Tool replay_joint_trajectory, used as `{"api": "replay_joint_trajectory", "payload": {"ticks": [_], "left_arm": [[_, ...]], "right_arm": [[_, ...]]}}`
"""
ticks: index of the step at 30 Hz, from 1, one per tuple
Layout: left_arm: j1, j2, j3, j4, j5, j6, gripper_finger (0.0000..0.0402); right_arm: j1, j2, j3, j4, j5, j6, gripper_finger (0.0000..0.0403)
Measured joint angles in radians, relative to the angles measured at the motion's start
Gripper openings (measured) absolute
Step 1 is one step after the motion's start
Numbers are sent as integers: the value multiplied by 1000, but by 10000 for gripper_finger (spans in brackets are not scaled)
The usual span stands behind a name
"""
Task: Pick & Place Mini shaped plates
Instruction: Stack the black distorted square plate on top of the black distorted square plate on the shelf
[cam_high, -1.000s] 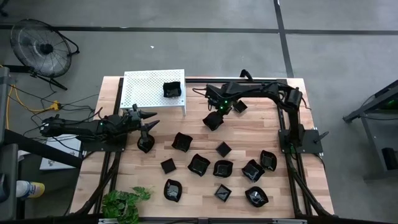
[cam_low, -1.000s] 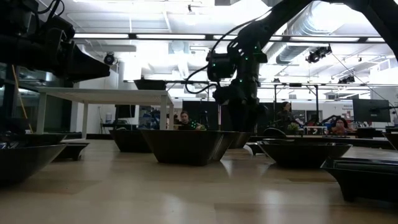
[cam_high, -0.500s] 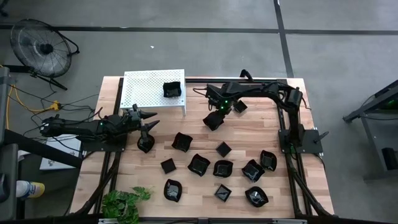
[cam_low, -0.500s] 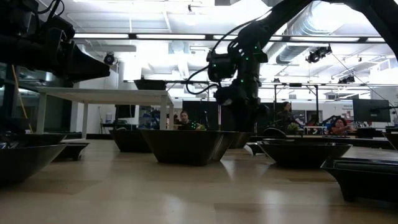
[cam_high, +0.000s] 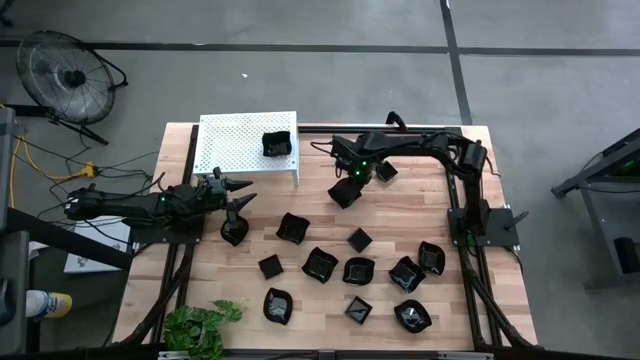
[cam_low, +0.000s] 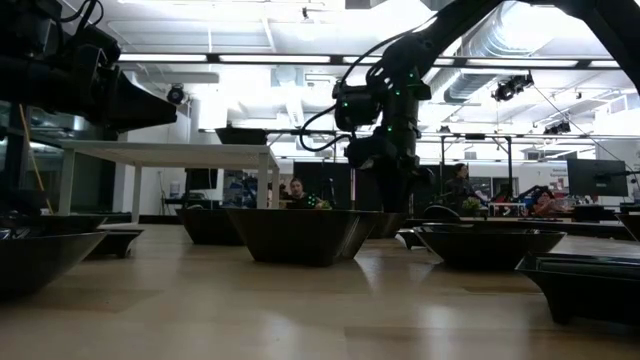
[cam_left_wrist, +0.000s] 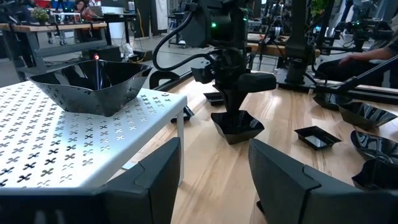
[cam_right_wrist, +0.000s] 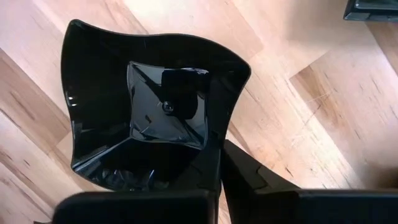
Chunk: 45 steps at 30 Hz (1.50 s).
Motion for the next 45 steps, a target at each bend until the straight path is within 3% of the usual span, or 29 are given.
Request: {"api": "replay_joint_trajectory", "payload": {"ticks": [9,20,24,31,37,45], "left_arm": [[0,0,0,0,0,0,186],[0,0,0,0,-1,0,186],[0,0,0,0,-1,0,186],[0,0,0,0,-1,0,186],[0,0,0,0,-1,0,186],[0,0,0,-1,0,0,186]], "right_arm": [[0,-31,0,-12,11,1,2],[-33,-193,3,-11,-9,114,1],[-43,-252,61,-11,-28,170,1],[-55,-247,259,-4,-77,243,0],[-61,-245,311,85,-73,366,0],[-64,-195,311,303,-169,558,0]]}}
